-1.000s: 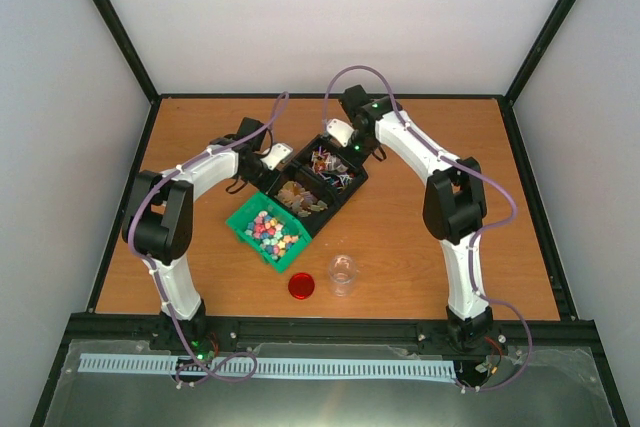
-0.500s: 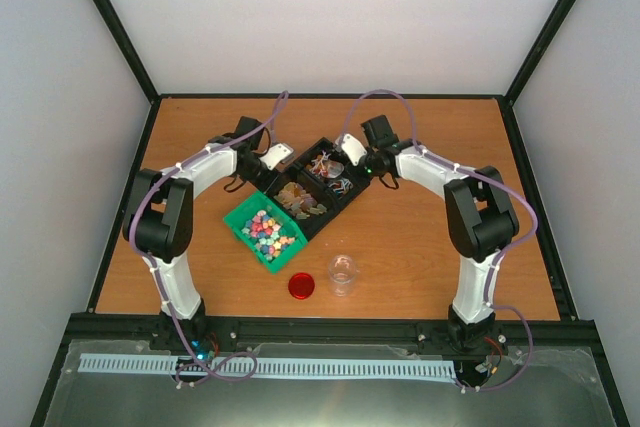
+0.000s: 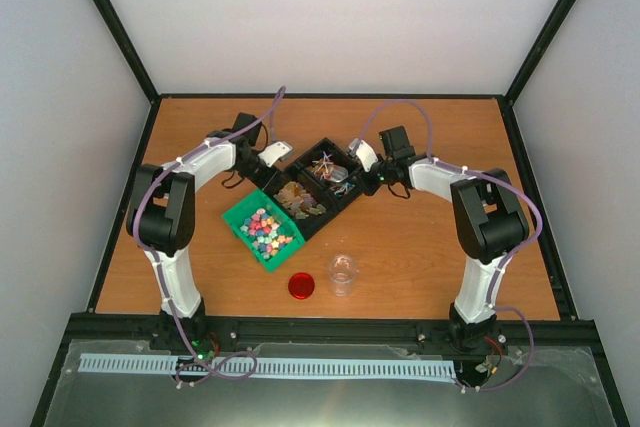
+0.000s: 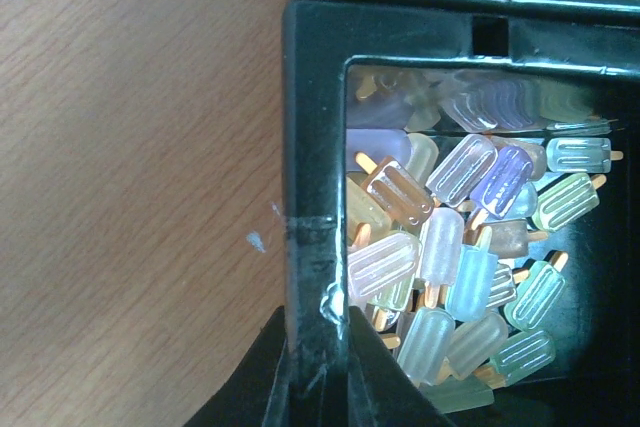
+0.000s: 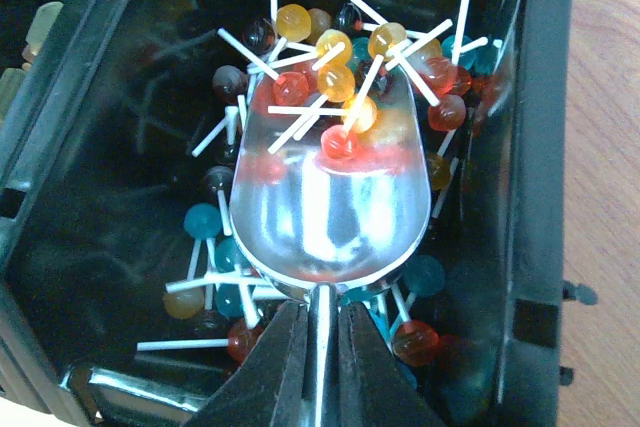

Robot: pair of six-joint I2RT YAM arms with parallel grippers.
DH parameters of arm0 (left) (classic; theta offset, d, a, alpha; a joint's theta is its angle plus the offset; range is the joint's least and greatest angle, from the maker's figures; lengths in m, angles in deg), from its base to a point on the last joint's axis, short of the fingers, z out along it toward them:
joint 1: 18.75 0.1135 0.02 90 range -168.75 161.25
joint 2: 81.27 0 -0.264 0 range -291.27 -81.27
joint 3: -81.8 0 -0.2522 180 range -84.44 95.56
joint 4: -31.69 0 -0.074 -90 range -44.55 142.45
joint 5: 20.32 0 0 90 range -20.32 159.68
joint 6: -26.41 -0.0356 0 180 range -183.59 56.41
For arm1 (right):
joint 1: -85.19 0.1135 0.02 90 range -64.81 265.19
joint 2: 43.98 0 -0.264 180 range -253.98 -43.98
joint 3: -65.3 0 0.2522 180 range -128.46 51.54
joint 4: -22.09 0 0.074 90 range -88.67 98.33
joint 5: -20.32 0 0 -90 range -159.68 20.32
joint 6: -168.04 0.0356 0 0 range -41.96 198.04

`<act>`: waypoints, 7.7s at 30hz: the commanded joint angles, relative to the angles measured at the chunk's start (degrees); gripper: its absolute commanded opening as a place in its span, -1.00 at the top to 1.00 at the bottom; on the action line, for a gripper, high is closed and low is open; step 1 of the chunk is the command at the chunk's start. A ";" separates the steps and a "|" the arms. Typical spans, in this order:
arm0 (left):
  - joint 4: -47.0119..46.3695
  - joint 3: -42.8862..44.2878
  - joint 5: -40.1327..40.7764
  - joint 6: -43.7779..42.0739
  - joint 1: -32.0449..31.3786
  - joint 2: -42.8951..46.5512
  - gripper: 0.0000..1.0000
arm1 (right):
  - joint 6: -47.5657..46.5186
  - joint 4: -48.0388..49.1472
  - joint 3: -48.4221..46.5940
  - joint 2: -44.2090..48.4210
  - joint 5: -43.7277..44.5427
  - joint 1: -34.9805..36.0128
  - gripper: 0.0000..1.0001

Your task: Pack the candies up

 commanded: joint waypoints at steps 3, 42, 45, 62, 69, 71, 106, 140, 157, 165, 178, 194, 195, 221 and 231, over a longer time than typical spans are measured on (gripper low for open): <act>0.68 3.82 -0.91 -2.69 2.47 -0.05 0.98 | 2.87 10.75 6.04 3.49 -2.38 0.19 0.95; 6.18 6.74 -1.71 -6.41 3.69 -3.78 0.97 | 8.01 33.38 24.66 17.14 -14.77 -6.08 0.94; 6.42 7.15 -1.20 -6.54 3.69 -3.78 0.94 | 6.13 31.04 25.60 20.99 -16.69 -6.40 0.95; 4.57 6.01 -3.57 -6.89 4.74 3.02 -0.44 | -23.89 -11.61 22.35 41.42 -30.62 -11.61 0.94; 1.30 4.98 -4.73 -6.19 5.45 6.90 -1.00 | -38.15 -29.63 17.70 44.82 -33.35 -14.33 0.94; 0.83 4.92 -4.82 -5.90 5.45 7.77 -1.00 | -43.04 -35.11 16.49 45.30 -33.72 -14.76 0.95; -3.67 6.96 -5.80 -3.67 5.45 8.10 -1.00 | -67.34 -70.66 8.38 48.31 -21.45 -15.59 0.94; -8.28 2.88 -5.35 -3.28 5.47 8.85 -1.00 | -61.56 -70.87 2.15 44.09 -11.77 -8.88 0.95; -9.72 0.81 -5.07 -3.54 5.45 9.27 -1.00 | -57.63 -69.98 0.25 42.31 -8.62 -4.78 0.94; -10.27 0.09 -5.46 -3.20 5.45 9.13 -1.00 | -56.91 -70.21 -0.79 41.72 -7.71 -4.10 0.94; -10.90 -0.89 -5.71 -2.24 5.45 9.33 -1.00 | -56.78 -71.60 -2.86 41.31 -7.00 -3.86 0.94; -1.12 1.05 -3.48 -4.05 9.16 8.96 -0.99 | -21.02 -41.57 -5.46 31.84 -6.75 -3.83 0.95; -0.74 0.98 -3.27 -4.04 9.18 8.87 -1.00 | -19.41 -39.99 -5.60 31.00 -5.83 -3.83 0.95; 2.26 -2.37 -1.10 -1.46 9.22 7.36 -0.75 | -13.55 -38.87 -11.63 20.93 -3.27 8.05 0.94; 2.17 -4.29 -0.84 0.40 9.22 7.15 -0.65 | -7.84 -36.64 -13.13 16.48 1.10 9.67 0.94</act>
